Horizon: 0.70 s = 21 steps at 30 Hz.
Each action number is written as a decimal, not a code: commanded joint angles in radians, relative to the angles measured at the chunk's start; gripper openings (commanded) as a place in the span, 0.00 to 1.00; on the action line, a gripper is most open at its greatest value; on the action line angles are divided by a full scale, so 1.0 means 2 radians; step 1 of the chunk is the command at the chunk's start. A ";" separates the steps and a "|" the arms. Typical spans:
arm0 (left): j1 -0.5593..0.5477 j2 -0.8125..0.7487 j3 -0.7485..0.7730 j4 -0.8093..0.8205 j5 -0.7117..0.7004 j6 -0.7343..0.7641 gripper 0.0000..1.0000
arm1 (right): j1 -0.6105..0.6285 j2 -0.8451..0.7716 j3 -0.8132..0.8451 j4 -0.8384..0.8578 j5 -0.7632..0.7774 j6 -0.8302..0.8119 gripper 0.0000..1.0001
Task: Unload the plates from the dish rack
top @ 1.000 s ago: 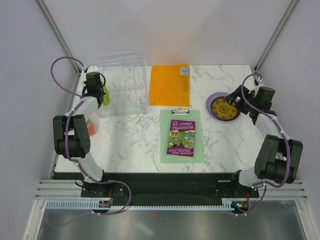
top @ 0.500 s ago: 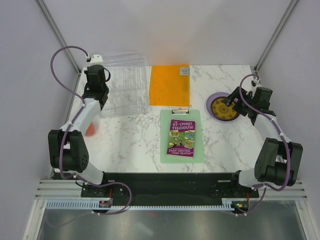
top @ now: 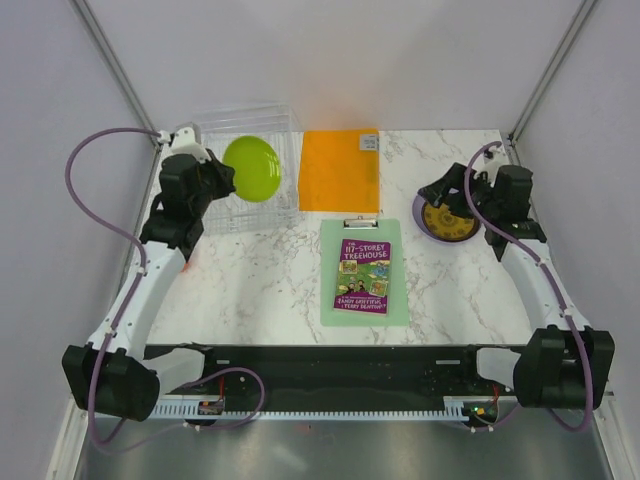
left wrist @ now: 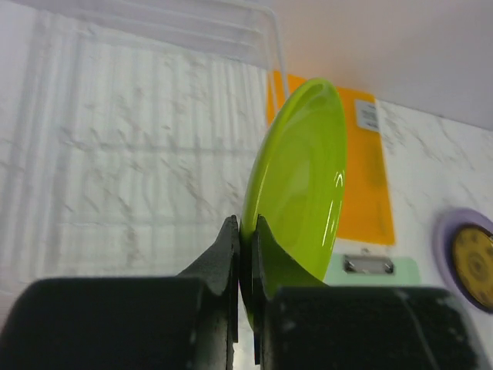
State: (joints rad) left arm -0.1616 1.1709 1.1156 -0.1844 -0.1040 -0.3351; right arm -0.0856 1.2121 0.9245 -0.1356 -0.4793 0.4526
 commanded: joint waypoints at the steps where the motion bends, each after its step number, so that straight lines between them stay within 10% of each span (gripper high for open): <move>1: -0.044 -0.005 -0.058 0.028 0.128 -0.127 0.02 | 0.063 0.002 0.006 0.055 -0.020 0.046 0.89; 19: -0.165 0.034 -0.079 0.127 0.149 -0.194 0.02 | 0.258 0.115 0.025 0.164 0.007 0.107 0.88; 20: -0.168 0.033 -0.081 0.131 0.151 -0.198 0.02 | 0.258 0.119 0.025 0.169 0.000 0.109 0.84; 21: -0.169 0.036 -0.082 0.134 0.149 -0.201 0.02 | 0.259 0.122 0.025 0.180 -0.006 0.110 0.60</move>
State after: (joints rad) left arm -0.4843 1.2362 0.9524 -0.0235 0.1646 -0.6682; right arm 0.4210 1.4334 0.9264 0.1123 -0.4561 0.6502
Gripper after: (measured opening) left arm 0.062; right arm 0.854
